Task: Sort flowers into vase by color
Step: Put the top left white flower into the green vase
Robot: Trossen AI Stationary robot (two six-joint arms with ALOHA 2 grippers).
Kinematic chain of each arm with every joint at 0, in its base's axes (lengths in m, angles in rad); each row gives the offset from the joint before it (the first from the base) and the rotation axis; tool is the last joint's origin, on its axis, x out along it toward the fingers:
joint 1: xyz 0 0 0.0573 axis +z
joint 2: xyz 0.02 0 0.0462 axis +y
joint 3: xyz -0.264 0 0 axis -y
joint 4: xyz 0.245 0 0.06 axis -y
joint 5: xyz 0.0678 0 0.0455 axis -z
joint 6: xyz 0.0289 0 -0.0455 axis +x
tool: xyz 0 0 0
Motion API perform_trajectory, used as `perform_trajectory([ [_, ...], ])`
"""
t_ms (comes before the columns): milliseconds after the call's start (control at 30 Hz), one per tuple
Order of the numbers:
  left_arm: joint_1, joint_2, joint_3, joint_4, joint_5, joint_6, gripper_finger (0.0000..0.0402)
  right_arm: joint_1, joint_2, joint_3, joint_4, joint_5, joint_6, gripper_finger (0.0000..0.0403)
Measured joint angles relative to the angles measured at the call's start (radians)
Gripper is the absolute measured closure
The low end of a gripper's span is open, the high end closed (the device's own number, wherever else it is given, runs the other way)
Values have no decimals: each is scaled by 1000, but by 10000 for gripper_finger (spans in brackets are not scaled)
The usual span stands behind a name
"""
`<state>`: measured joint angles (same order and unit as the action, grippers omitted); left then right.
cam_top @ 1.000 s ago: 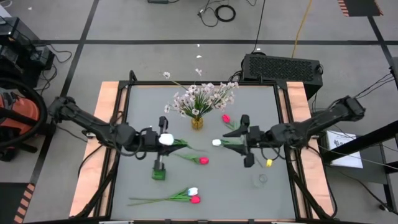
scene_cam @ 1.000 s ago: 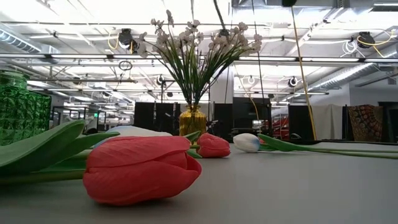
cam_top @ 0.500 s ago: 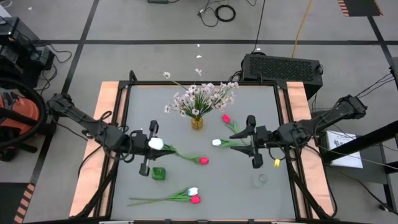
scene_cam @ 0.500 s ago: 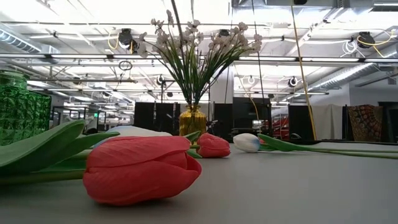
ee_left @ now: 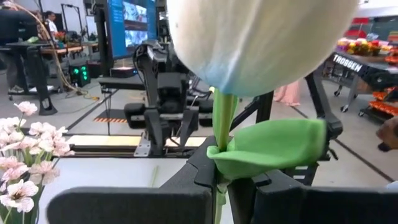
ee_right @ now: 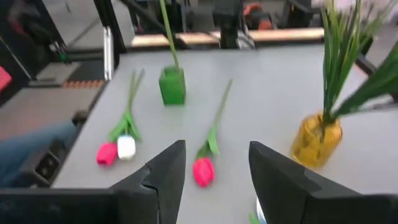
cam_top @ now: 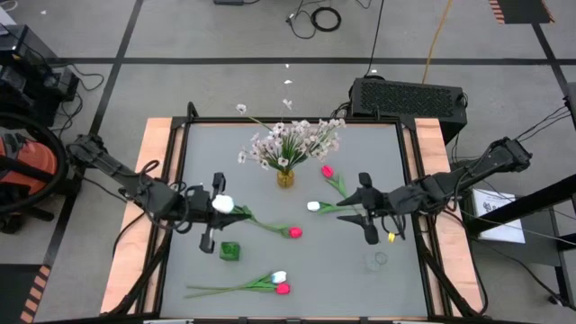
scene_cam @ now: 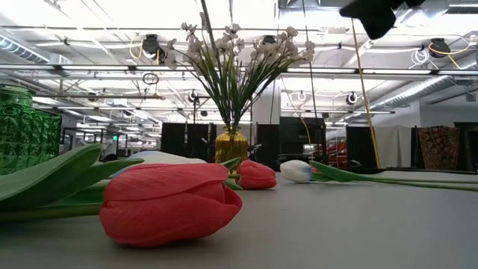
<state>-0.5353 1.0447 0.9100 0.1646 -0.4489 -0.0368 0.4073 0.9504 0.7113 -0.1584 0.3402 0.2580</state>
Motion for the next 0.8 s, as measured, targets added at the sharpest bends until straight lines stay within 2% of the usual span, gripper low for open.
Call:
perform_trajectory([
  [267, -41, -43, 0, -68, -90, -12, 379, -36, 0, 0, -35, -2, 41, 234],
  [400, -91, -63, 0, -145, -124, -76, 379, -51, 4, 0, -44, -2, 76, 234],
  [700, -262, -87, 0, -238, -169, -224, 379, -54, 4, 0, -45, -2, 95, 234],
  [800, -349, -133, 0, -240, -236, -243, 379, -54, 4, 0, -45, -2, 77, 234],
])
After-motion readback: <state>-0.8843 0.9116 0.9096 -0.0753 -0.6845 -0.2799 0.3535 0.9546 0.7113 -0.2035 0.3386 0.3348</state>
